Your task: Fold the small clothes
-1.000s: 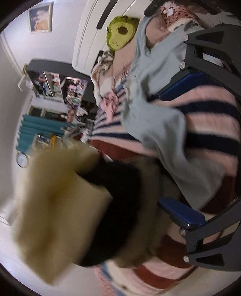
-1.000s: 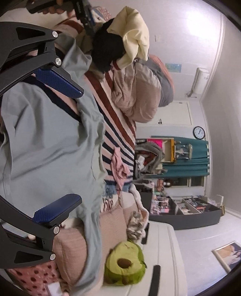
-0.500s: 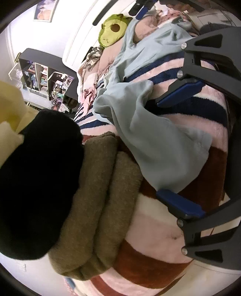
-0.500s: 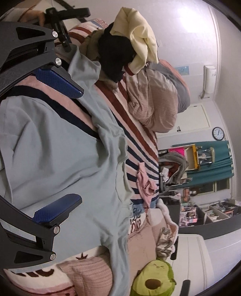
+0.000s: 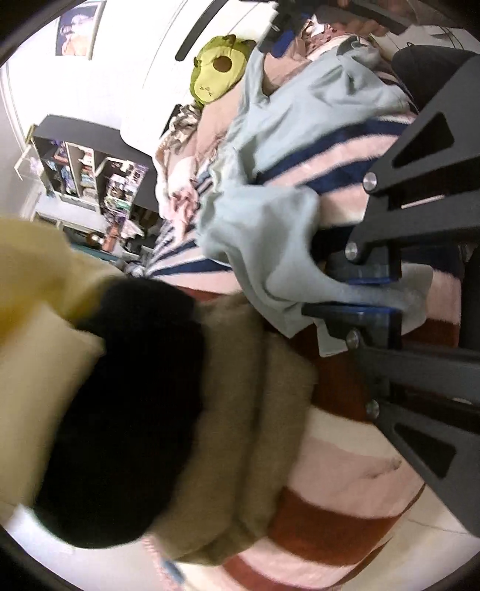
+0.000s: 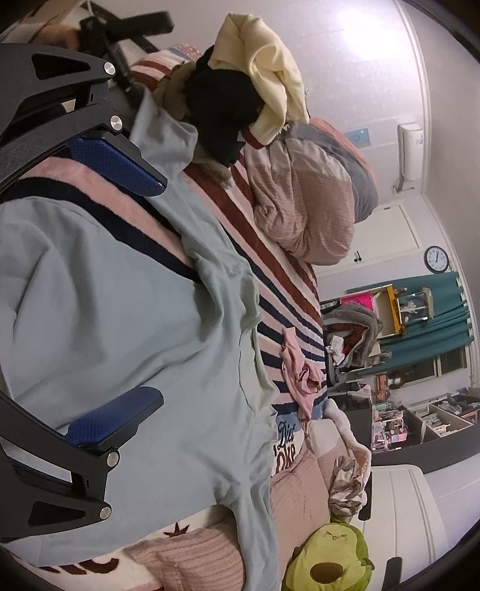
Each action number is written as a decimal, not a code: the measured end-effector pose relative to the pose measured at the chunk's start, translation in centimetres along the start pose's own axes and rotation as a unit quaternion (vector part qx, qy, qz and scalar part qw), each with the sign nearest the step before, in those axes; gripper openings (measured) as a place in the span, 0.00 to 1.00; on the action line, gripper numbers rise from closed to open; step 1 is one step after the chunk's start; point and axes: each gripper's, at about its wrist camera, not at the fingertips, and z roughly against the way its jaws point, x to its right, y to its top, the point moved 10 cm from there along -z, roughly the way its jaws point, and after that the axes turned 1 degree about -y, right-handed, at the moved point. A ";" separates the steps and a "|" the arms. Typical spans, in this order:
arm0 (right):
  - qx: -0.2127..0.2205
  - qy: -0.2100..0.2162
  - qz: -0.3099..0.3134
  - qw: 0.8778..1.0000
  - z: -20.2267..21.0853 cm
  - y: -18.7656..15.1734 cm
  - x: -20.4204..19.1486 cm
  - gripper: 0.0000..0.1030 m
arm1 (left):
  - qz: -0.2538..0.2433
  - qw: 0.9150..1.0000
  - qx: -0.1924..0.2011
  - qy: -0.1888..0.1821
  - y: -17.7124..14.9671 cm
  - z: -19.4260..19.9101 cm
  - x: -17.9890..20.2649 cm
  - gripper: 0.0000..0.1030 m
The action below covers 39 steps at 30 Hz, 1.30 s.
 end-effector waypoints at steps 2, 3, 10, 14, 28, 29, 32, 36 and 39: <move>-0.004 -0.001 0.004 1.000 0.1 -0.3 0.2 0.99 | -0.007 1.000 0.013 -0.006 1.2 0.9 1.1 0.05; -0.006 0.001 0.008 1.000 0.1 -0.5 0.2 0.99 | -0.011 1.000 0.021 -0.008 1.9 1.4 1.8 0.05; -0.007 0.031 0.002 1.000 2.1 -1.6 1.7 0.99 | -0.066 0.994 0.076 -0.028 7.9 4.0 9.7 0.05; 0.007 0.027 0.004 1.000 3.3 -1.5 3.5 0.99 | -0.090 0.990 0.090 -0.052 10.6 3.3 15.2 0.05; 0.019 0.014 -0.029 0.999 4.8 -1.4 11.2 0.99 | -0.165 0.973 -0.001 -0.164 7.1 -4.4 33.8 0.05; 0.018 0.012 -0.032 0.999 4.8 -1.5 11.8 0.99 | -0.166 0.972 -0.011 -0.168 6.3 -5.2 34.5 0.05; 0.015 0.005 -0.037 0.999 4.7 -1.7 13.3 0.99 | -0.177 0.966 -0.050 -0.180 3.4 -7.6 36.8 0.05; 0.010 -0.001 -0.049 0.999 4.4 -2.2 15.2 0.99 | -0.198 0.955 -0.118 -0.185 -1.4 -10.7 38.5 0.05; 0.004 -0.008 -0.055 0.998 4.0 -2.5 16.1 0.99 | -0.203 0.951 -0.150 -0.179 -3.8 -11.8 38.3 0.06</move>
